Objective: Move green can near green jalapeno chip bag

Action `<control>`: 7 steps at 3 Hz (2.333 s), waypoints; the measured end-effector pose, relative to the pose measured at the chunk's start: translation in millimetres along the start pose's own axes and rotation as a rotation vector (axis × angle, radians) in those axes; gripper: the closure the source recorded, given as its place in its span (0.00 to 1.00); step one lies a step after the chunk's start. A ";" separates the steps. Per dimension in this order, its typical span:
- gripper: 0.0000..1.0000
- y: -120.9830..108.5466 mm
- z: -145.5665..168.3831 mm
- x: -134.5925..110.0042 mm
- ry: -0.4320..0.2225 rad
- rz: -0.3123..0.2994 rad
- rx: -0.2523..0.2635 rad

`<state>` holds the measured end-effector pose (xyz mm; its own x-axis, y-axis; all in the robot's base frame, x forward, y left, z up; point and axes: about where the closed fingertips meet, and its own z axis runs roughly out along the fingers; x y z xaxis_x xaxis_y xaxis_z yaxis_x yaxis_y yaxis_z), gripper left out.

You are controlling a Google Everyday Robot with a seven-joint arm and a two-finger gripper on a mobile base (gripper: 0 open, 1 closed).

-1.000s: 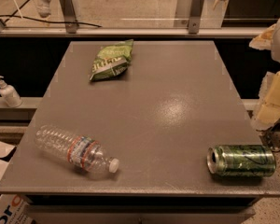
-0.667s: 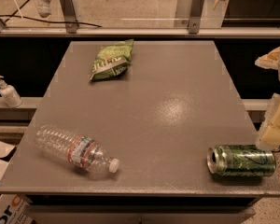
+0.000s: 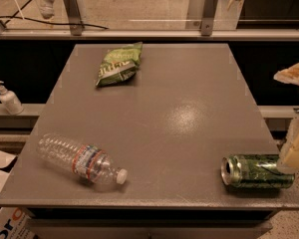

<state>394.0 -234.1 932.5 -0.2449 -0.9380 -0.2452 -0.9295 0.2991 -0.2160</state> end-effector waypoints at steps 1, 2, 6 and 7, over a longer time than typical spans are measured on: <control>0.00 18.0 24.1 15.2 0.005 -0.017 -0.006; 0.00 30.8 53.0 26.1 0.022 -0.023 -0.028; 0.65 46.4 91.6 35.1 0.026 -0.005 -0.088; 0.88 41.1 78.5 4.2 -0.009 -0.042 -0.067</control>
Offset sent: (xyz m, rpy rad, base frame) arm -0.0282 -0.0092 -0.1022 -0.0344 0.0613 0.0266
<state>376.5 -212.1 848.4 -0.2029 -0.9479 -0.2456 -0.9553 0.2467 -0.1629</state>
